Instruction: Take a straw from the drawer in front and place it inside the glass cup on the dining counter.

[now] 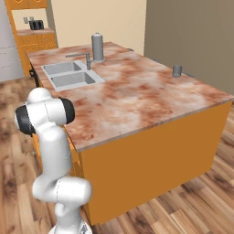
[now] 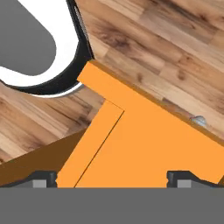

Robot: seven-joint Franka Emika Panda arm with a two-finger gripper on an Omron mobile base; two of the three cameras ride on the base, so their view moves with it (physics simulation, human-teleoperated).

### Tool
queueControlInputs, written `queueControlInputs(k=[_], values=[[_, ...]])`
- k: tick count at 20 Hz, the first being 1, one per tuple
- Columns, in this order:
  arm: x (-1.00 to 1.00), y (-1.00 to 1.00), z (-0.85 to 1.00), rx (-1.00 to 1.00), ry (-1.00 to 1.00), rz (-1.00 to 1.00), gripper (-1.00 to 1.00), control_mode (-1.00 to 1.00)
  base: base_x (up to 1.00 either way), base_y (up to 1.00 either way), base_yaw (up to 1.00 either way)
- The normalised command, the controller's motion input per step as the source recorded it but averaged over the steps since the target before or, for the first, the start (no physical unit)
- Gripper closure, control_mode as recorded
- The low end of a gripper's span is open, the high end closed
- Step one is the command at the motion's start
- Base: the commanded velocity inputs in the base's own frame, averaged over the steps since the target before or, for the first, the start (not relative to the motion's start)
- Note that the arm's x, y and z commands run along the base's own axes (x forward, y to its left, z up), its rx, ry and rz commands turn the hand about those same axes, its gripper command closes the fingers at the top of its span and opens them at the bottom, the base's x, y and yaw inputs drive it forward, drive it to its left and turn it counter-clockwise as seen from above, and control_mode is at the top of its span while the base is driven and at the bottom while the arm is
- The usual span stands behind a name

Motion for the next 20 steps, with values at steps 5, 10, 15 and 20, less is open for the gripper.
queueControlInputs(k=[5,10,15,20], values=[[0.41,0.0,-0.53,0.07,0.0,0.0,-1.0,-1.0,0.0,0.0,0.0],[0.07,0.11,-0.49,0.04,0.0,0.0,-1.0,-1.0,0.0,0.0,0.0],[-0.03,0.45,-0.36,0.0,-0.02,0.01,-1.0,-1.0,0.0,0.0,0.0],[-0.21,0.44,-0.15,0.0,0.0,0.01,-1.0,-1.0,0.0,0.0,0.0]])
